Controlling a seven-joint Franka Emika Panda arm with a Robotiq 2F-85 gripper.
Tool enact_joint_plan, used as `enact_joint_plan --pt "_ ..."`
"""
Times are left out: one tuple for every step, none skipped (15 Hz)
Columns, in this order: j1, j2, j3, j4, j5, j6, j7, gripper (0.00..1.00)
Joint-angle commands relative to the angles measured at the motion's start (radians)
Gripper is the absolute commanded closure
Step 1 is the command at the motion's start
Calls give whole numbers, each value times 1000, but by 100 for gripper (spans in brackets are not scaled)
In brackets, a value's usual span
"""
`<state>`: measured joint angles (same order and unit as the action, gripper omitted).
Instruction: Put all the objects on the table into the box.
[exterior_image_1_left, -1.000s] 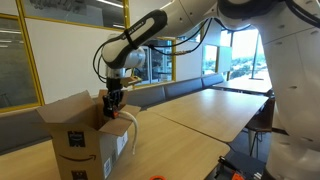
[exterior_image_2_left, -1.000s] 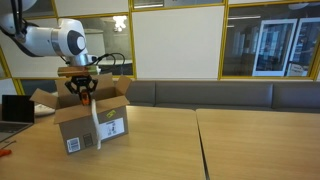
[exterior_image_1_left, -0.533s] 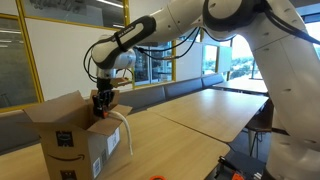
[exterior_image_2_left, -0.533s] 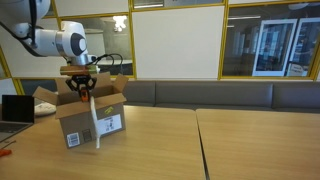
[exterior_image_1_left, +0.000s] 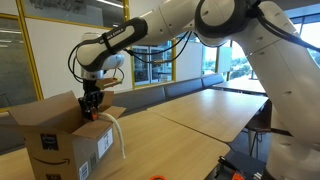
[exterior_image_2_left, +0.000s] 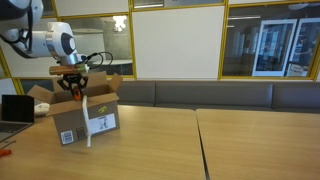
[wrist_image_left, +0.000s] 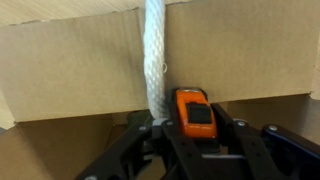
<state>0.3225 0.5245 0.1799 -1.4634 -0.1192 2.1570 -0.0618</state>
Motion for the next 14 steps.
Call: enact_joint_plan --pt "49 42 -11 73 -45 -33 66 85" --pt "57 43 -10 80 -53 -37 75 85" --pt "61 46 -8 84 -56 -36 79 85" --pt "62 46 -4 84 -51 -28 76 85" --pt "63 45 -2 85 -47 -23 73 85" --pt "67 44 -2 89 -47 -24 74 85" --pt "72 40 -1 96 -45 -32 79 85" --pt "73 36 2 103 -39 -41 80 85" --pt "76 35 4 113 -36 -51 84 85" --pt "79 40 4 126 -36 -57 87 85" --pt "80 41 5 128 -36 -57 87 85" --pt "82 51 4 134 -38 -55 84 85" --pt "79 52 7 131 -35 -49 73 85" --pt "75 60 11 128 -30 -38 58 85"
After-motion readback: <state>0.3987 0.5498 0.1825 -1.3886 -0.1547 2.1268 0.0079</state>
